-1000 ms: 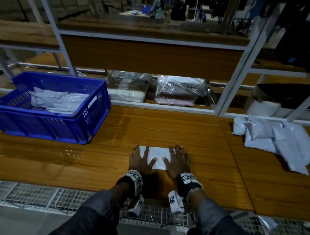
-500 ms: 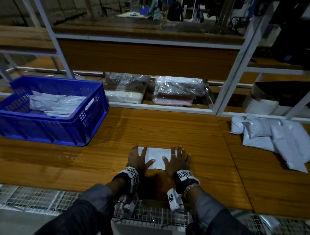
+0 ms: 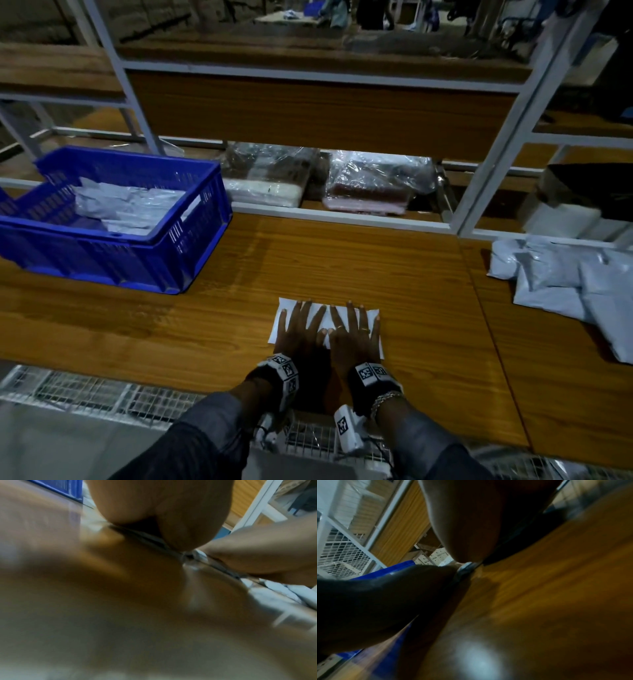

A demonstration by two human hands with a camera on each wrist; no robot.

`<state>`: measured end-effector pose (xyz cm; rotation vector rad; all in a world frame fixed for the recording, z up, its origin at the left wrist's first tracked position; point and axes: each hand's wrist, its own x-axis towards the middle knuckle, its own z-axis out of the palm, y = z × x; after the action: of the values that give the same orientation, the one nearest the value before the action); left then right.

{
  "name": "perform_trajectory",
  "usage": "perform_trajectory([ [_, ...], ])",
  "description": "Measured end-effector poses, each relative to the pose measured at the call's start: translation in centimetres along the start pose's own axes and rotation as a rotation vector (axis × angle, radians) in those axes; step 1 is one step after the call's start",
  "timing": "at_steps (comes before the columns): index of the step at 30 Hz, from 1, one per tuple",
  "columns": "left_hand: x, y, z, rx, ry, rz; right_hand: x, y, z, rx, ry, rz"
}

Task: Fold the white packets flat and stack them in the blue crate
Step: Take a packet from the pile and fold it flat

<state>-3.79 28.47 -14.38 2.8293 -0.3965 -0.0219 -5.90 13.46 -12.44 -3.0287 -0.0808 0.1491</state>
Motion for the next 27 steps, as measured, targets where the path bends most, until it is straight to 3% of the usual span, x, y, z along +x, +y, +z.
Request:
perform_trajectory([
  [5,0.0,-0.9,-0.5,-0.008,0.031,-0.053,0.3,1.2,-0.6,0.107,0.016,-0.054],
  [8,-0.7,-0.3,-0.9,-0.018,0.109,-0.087,0.7,2.1,-1.1,0.105,-0.076,-0.025],
  [16,0.0,-0.7,0.0,0.039,0.037,-0.109,0.7,2.4,-0.4,0.025,-0.063,-0.059],
  [20,-0.3,-0.5,-0.5,0.041,0.052,-0.085,0.3,1.5,-1.7,0.04,0.031,-0.148],
  [24,-0.5,-0.2,-0.2,0.043,0.068,0.006,0.8,0.2,-1.3,0.047,-0.1,-0.225],
  [27,-0.1,0.0,0.3,0.01,0.025,-0.041,1.3,0.3,0.7,0.094,-0.133,-0.263],
])
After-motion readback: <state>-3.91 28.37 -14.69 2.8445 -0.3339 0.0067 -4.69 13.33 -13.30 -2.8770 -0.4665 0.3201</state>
